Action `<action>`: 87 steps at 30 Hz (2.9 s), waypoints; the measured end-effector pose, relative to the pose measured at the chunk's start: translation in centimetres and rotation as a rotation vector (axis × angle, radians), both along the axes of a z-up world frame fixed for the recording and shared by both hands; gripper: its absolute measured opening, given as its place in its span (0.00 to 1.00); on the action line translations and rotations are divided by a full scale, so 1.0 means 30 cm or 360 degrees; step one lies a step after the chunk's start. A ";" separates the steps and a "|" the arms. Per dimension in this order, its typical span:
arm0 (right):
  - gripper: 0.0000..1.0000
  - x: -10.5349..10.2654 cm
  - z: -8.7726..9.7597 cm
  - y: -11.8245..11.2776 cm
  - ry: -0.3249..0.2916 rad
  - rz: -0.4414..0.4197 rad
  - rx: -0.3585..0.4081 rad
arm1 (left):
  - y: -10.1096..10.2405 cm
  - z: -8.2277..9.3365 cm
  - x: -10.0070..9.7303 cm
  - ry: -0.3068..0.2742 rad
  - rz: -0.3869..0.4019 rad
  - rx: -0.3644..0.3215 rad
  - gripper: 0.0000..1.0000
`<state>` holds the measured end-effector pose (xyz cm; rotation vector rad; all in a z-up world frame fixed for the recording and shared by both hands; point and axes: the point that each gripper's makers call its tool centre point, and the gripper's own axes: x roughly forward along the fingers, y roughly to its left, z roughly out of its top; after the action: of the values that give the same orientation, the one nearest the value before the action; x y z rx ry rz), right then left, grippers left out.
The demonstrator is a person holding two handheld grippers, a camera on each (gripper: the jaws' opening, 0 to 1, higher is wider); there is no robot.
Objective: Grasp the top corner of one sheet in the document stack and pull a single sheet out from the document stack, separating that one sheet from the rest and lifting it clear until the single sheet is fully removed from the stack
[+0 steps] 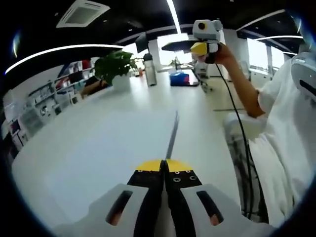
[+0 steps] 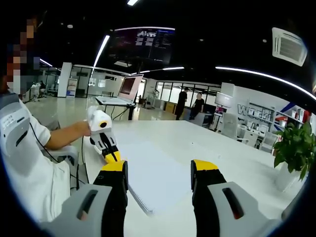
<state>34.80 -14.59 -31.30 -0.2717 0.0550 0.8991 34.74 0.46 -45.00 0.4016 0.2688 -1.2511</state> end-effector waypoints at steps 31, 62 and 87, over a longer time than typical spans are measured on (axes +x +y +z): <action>0.51 0.004 -0.011 -0.001 0.0013 0.0000 -0.0018 | 0.011 -0.030 0.026 0.0036 0.0034 0.0013 0.08; 0.51 0.003 -0.012 0.000 0.0011 -0.0002 -0.0024 | -0.013 0.037 0.042 -0.0178 0.0066 -0.0032 0.12; 0.51 -0.002 -0.012 0.002 0.0010 -0.0001 -0.0016 | -0.020 -0.014 0.049 -0.0238 0.0073 0.0115 0.17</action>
<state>34.75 -14.54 -31.65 -0.2779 0.0654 0.8993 36.22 -0.14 -45.43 0.5459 0.1951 -1.1624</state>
